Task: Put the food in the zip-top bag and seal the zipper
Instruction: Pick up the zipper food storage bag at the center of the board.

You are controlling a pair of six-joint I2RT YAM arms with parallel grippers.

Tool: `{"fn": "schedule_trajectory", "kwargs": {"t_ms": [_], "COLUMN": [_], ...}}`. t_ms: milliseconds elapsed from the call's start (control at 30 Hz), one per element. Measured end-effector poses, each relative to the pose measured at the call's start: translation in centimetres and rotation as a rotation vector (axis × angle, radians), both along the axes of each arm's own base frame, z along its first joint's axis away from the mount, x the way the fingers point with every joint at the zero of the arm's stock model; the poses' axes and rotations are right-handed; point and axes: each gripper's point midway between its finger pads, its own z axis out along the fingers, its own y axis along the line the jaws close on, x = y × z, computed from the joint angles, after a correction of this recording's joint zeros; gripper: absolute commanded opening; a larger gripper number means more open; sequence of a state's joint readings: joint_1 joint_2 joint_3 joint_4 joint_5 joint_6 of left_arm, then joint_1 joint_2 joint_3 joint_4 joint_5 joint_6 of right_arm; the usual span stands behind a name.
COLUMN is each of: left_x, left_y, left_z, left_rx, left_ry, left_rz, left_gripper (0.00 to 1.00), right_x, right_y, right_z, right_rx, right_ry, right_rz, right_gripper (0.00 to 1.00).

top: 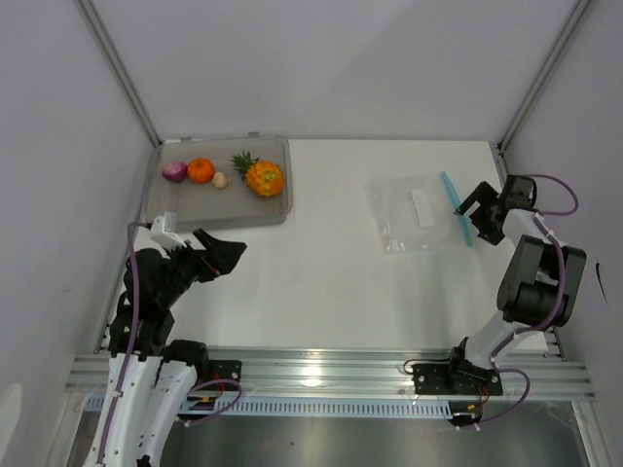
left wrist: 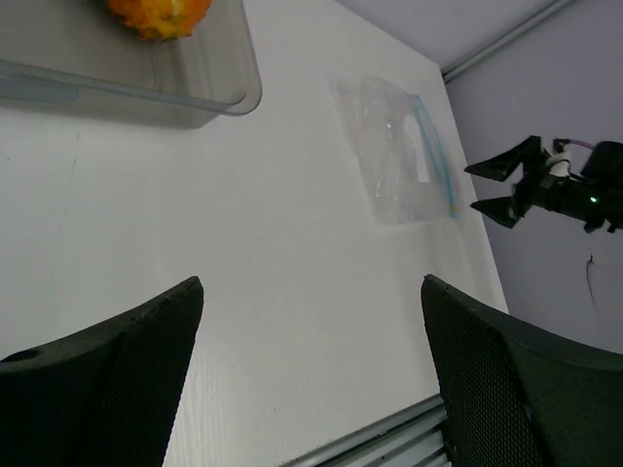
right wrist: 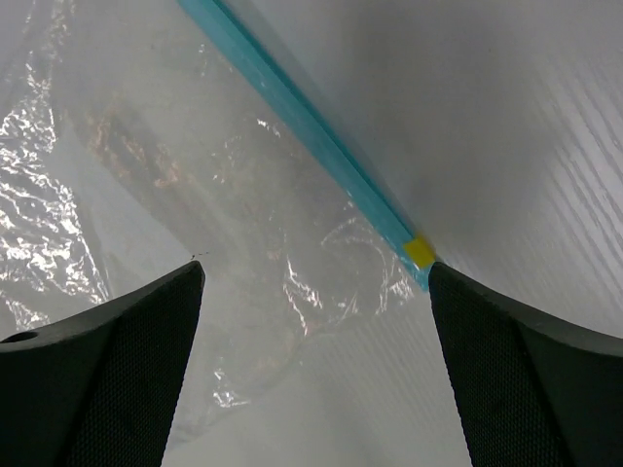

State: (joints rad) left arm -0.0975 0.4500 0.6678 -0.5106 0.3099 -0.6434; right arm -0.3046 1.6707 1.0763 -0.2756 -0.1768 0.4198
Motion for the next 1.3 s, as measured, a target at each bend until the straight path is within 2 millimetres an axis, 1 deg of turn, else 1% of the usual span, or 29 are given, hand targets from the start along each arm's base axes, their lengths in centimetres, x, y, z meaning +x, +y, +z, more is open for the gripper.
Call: {"fn": "schedule_trajectory", "kwargs": {"t_ms": [100, 233, 300, 400, 533, 667, 800, 833, 933, 1067, 1167, 1300], "left_x": [-0.3, 0.1, 0.5, 0.9, 0.8, 0.4, 0.0, -0.1, -0.3, -0.4, -0.3, -0.2], "left_y": [-0.6, -1.3, -1.7, -2.5, -4.4, -6.7, -8.4, -8.8, -9.8, -10.6, -10.9, -11.3], "left_z": [1.1, 1.3, 1.0, 0.2, -0.6, 0.0, 0.6, 0.7, 0.4, -0.3, -0.5, -0.1], "left_rx": [0.000, 0.003, 0.007, 0.012, 0.031, 0.050, 0.059, 0.061, 0.068, 0.080, 0.086, 0.090], "left_ry": [-0.057, -0.066, -0.055, -0.021, 0.018, 0.020, 0.006, 0.005, 0.016, 0.043, 0.053, 0.050], "left_rz": [-0.045, -0.093, -0.114, -0.153, -0.230, -0.313, -0.366, -0.381, -0.412, -0.436, -0.439, -0.449], "left_gripper": [0.92, 0.89, 0.89, 0.88, 0.87, 0.87, 0.86, 0.86, 0.86, 0.86, 0.86, 0.85], "right_x": [1.4, 3.0, 3.8, 5.2, 5.7, 6.0, 6.3, 6.4, 6.6, 6.8, 6.6, 7.0], "right_y": [-0.1, 0.3, 0.7, 1.0, 2.3, 4.2, 6.7, 7.5, 9.2, 10.1, 10.2, 10.0], "right_z": [-1.6, -3.5, -4.0, -3.3, -2.9, -2.4, -1.9, -1.8, -1.8, -3.1, -4.0, -3.5], "right_rx": [0.019, 0.044, 0.057, 0.052, 0.062, 0.097, 0.123, 0.133, 0.173, 0.229, 0.252, 0.256], "right_ry": [0.019, 0.034, 0.033, -0.007, -0.028, -0.057, -0.083, -0.094, -0.113, -0.114, -0.095, -0.119], "right_rz": [0.021, 0.060, 0.082, 0.112, 0.161, 0.230, 0.306, 0.336, 0.393, 0.427, 0.428, 0.425], "right_gripper": [0.97, 0.94, 0.92, 0.90, 0.82, 0.76, 0.71, 0.64, 0.55, 0.53, 0.52, 0.56]}}
